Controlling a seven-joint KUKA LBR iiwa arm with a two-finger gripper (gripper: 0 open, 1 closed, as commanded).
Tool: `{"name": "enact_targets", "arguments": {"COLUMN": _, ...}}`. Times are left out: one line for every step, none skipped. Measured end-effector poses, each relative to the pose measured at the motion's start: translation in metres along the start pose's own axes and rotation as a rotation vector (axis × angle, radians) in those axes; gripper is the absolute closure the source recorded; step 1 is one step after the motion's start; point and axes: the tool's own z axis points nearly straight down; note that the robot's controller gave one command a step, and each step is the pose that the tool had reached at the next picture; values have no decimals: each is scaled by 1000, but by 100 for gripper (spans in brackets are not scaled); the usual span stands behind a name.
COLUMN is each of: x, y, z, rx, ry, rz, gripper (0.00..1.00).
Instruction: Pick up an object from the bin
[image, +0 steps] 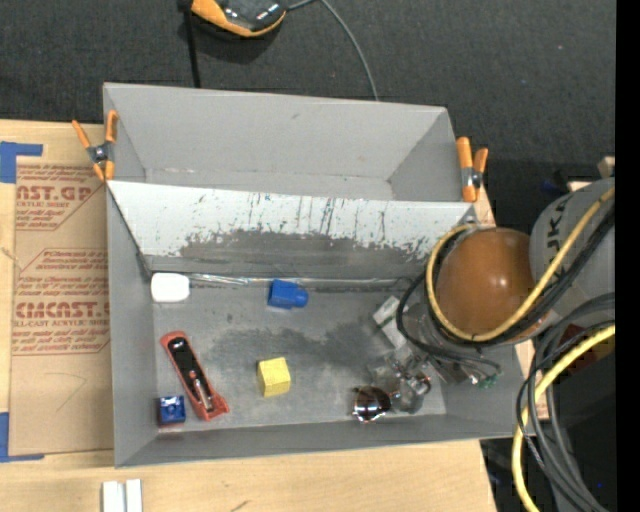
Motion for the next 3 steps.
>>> {"name": "enact_targets", "arguments": {"x": 5, "y": -2, "z": -20, "rx": -2, "ry": 1, "rz": 31, "gripper": 100}}
{"name": "enact_targets", "arguments": {"x": 8, "y": -11, "z": -33, "rx": 1, "ry": -2, "rz": 39, "gripper": 100}}
{"name": "enact_targets", "arguments": {"x": 5, "y": -19, "z": 0, "rx": 3, "ry": -12, "rz": 65, "gripper": 0}}
